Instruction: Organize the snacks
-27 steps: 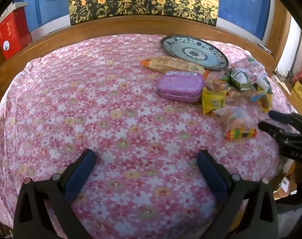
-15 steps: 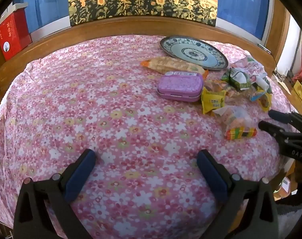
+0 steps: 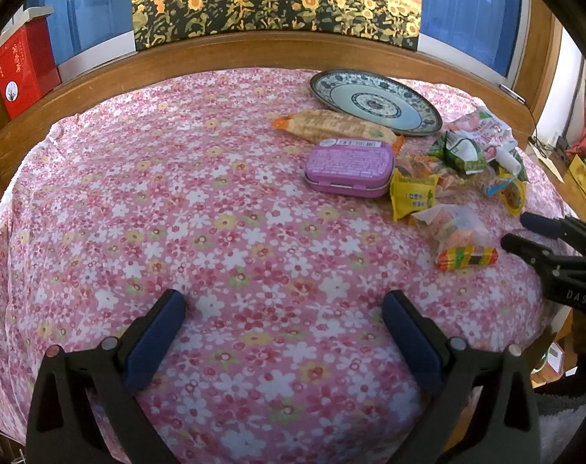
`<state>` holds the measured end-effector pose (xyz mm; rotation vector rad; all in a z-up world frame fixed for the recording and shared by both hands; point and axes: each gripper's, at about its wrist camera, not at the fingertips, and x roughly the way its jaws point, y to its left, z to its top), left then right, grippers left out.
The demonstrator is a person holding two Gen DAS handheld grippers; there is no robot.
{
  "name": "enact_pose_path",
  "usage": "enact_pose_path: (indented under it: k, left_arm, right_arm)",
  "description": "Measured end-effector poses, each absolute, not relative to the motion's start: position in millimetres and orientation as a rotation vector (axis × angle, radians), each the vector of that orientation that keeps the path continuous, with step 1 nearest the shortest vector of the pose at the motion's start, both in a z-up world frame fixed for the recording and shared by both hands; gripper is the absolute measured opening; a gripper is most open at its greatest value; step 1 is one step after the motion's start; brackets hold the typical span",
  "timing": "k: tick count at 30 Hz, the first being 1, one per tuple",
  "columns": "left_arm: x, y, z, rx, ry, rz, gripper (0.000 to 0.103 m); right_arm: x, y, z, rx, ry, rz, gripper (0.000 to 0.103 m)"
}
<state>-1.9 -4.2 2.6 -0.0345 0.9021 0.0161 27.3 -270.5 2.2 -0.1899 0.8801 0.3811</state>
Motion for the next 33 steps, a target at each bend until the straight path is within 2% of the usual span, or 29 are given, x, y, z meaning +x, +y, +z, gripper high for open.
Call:
enact_pose_path:
  k: [33]
  left_arm:
    - [-0.7, -4.6, 6.6, -0.036, 0.895, 0.015, 0.103]
  right_arm:
    - [22.7, -269.5, 1.9, -0.195, 0.879, 0.392, 0.068]
